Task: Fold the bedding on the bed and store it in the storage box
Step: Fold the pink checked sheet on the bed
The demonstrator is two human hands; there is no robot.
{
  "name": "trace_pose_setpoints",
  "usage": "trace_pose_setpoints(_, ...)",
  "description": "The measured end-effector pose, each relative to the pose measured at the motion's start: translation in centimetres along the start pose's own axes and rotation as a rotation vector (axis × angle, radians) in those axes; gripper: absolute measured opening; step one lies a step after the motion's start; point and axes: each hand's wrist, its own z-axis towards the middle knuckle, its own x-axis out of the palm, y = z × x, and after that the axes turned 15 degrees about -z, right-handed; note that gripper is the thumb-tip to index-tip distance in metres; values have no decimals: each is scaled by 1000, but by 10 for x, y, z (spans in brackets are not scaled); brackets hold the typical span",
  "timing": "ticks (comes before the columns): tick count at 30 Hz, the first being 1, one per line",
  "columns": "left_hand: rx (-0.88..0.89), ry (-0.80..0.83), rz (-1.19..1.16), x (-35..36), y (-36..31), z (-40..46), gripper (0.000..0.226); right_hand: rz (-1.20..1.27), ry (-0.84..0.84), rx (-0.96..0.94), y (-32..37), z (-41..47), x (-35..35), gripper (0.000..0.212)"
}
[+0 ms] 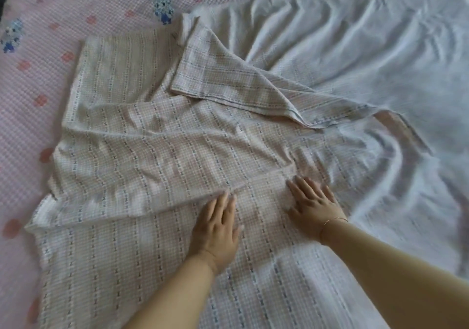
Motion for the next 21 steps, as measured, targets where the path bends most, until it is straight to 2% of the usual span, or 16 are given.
trace_pose_setpoints(1, 40, 86, -37, 6, -18, -2, 61, 14, 4, 3, -13, -6, 2, 63)
trace_pose_setpoints(5, 144, 190, -85, 31, -89, -6, 47, 44, -8, 101, -93, -36, 13, 57)
trace_pose_setpoints(7, 162, 232, -103, 39, -94, -14, 40, 70, -43, 155, -114, -37, 15, 55)
trace_pose_setpoints(11, 154, 320, -21, 40, -136, -7, 47, 187, -147, 508, -197, -61, 17, 54)
trace_pose_setpoints(14, 69, 331, 0, 31, -162, 14, 47, 252, -14, 779, -248, -74, 23, 79)
trace_pose_setpoints(16, 15, 272, -77, 34, -180, 30, 37, 422, 89, 891, -271, -71, 31, 94)
trace_pose_setpoints(18, -39, 239, -161, 43, -199, 43, 28, 629, 111, 928, -284, -64, 35, 103)
trace_pose_setpoints(19, -49, 233, -190, 49, -208, 48, 26, 731, 114, 916, -289, -60, 37, 100)
trace_pose_setpoints(21, -73, 208, -209, 59, -224, 57, 25, 803, 170, 806, -297, -57, 34, 70)
